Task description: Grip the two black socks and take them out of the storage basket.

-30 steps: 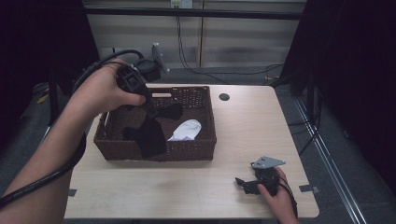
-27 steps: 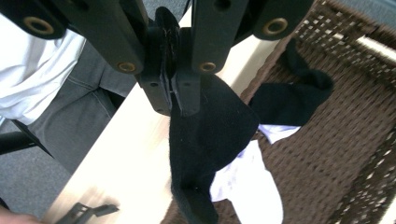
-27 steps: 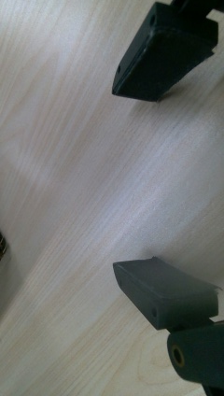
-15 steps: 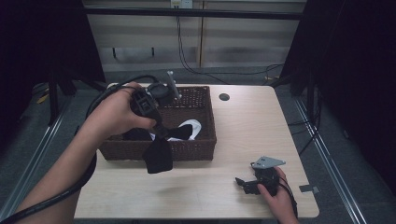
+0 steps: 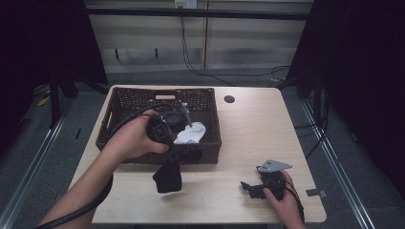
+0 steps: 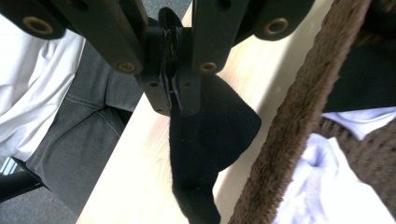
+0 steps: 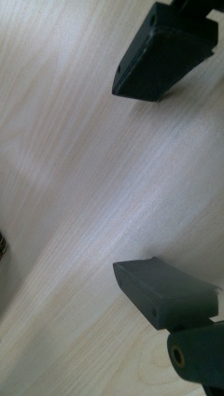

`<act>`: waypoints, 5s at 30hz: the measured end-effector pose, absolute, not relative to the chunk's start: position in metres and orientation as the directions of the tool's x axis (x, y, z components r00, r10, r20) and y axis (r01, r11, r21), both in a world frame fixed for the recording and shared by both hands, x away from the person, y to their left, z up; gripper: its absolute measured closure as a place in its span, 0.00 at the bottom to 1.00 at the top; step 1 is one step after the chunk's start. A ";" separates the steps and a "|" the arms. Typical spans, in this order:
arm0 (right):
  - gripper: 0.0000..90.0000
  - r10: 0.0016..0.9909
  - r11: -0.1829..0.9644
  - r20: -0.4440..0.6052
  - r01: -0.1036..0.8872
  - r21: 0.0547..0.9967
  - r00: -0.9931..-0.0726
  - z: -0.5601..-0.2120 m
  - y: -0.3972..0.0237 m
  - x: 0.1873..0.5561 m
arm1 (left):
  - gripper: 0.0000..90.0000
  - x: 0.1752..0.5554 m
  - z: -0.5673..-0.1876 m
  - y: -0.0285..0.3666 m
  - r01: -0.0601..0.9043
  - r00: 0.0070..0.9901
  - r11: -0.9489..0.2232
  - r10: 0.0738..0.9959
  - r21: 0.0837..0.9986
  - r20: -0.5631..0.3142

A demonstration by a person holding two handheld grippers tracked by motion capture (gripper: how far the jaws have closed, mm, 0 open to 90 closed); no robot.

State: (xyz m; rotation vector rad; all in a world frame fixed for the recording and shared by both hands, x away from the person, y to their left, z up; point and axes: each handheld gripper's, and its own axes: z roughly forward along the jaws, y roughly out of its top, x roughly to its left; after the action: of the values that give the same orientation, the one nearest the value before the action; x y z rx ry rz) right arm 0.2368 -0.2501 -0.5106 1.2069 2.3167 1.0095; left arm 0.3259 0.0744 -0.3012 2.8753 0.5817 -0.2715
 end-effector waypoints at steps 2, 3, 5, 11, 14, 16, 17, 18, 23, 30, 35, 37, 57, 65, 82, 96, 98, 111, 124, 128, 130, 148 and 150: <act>0.14 0.813 0.387 0.025 0.572 0.723 -0.582 -0.511 -0.250 0.237 | 0.95 0.326 -0.310 0.074 0.403 0.904 -0.903 0.366 0.150 -0.222; 0.14 0.813 0.387 0.025 0.572 0.723 -0.582 -0.511 -0.250 0.237 | 0.95 0.326 -0.314 0.073 0.403 0.902 -0.903 0.366 0.148 -0.229; 0.14 0.813 0.387 0.025 0.572 0.723 -0.582 -0.511 -0.250 0.237 | 0.95 0.326 -0.323 0.073 0.399 0.903 -0.906 0.361 0.142 -0.233; 0.14 0.812 0.389 0.025 0.573 0.721 -0.582 -0.510 -0.250 0.237 | 0.95 0.325 -0.344 0.068 0.400 0.902 -0.908 0.366 0.122 -0.228; 0.14 0.813 0.389 0.025 0.573 0.721 -0.582 -0.510 -0.250 0.237 | 0.95 0.326 -0.352 0.065 0.395 0.903 -0.911 0.361 0.119 -0.231; 0.14 0.812 0.389 0.025 0.573 0.721 -0.583 -0.510 -0.250 0.237 | 0.95 0.326 -0.356 0.063 0.391 0.904 -0.914 0.359 0.106 -0.233; 0.14 0.812 0.389 0.025 0.573 0.721 -0.582 -0.510 -0.250 0.237 | 0.95 0.326 -0.358 0.062 0.391 0.904 -0.914 0.360 0.105 -0.231; 0.14 0.812 0.389 0.025 0.573 0.721 -0.583 -0.510 -0.250 0.237 | 0.95 0.327 -0.360 0.062 0.388 0.904 -0.916 0.358 0.098 -0.233; 0.14 0.812 0.389 0.025 0.573 0.721 -0.582 -0.510 -0.250 0.237 | 0.95 0.330 -0.366 0.060 0.397 0.901 -0.913 0.367 0.098 -0.233; 0.14 0.812 0.389 0.025 0.573 0.721 -0.582 -0.510 -0.250 0.237 | 0.94 0.336 -0.379 0.061 0.408 0.895 -0.910 0.380 0.081 -0.236; 0.14 0.812 0.389 0.025 0.573 0.721 -0.583 -0.510 -0.250 0.237 | 0.87 0.338 -0.381 0.063 0.415 0.892 -0.905 0.385 0.092 -0.236; 0.14 0.812 0.389 0.025 0.573 0.721 -0.582 -0.510 -0.250 0.237 | 0.84 0.338 -0.380 0.063 0.414 0.893 -0.906 0.384 0.091 -0.236; 0.14 0.813 0.389 0.025 0.573 0.721 -0.582 -0.510 -0.250 0.237 | 0.75 0.345 -0.346 0.081 0.455 0.876 -0.884 0.425 0.104 -0.226; 0.14 0.813 0.387 0.025 0.572 0.723 -0.582 -0.511 -0.250 0.237 | 0.69 0.355 -0.321 0.091 0.501 0.857 -0.856 0.470 0.129 -0.209; 0.14 0.814 0.385 0.026 0.573 0.723 -0.581 -0.510 -0.250 0.237 | 0.49 0.390 -0.308 0.117 0.587 0.809 -0.784 0.561 0.203 -0.175; 0.14 0.814 0.387 0.025 0.572 0.723 -0.581 -0.510 -0.250 0.237 | 0.34 0.431 -0.336 0.170 0.743 0.663 -0.621 0.735 0.250 -0.144; 0.14 0.814 0.387 0.024 0.572 0.723 -0.581 -0.510 -0.250 0.237 | 0.34 0.435 -0.342 0.176 0.764 0.637 -0.596 0.757 0.247 -0.146; 0.14 0.814 0.386 0.026 0.573 0.723 -0.580 -0.510 -0.250 0.237 | 0.33 0.448 -0.384 0.198 0.809 0.579 -0.548 0.805 0.215 -0.129; 0.14 0.813 0.387 0.024 0.572 0.723 -0.581 -0.511 -0.250 0.237 | 0.33 0.452 -0.409 0.218 0.850 0.518 -0.492 0.846 0.186 -0.128; 0.14 0.813 0.387 0.025 0.572 0.723 -0.581 -0.511 -0.250 0.237 | 0.33 0.452 -0.415 0.220 0.860 0.502 -0.478 0.856 0.179 -0.122; 0.14 0.813 0.387 0.024 0.572 0.723 -0.581 -0.511 -0.250 0.237 | 0.33 0.452 -0.419 0.221 0.862 0.498 -0.477 0.859 0.170 -0.121; 0.14 0.814 0.385 0.026 0.574 0.722 -0.580 -0.510 -0.250 0.237 | 0.88 0.452 -0.429 0.220 0.868 0.497 -0.493 0.859 0.063 -0.123; 0.14 0.814 0.386 0.026 0.574 0.722 -0.580 -0.510 -0.250 0.237 | 0.92 0.452 -0.423 0.219 0.863 0.504 -0.501 0.854 0.061 -0.130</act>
State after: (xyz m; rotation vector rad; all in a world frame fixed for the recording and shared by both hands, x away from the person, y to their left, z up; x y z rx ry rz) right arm 0.2366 -0.2500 -0.5105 1.2102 2.3167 1.0084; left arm 0.4521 0.2191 -0.4227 2.6212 1.5032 -0.1252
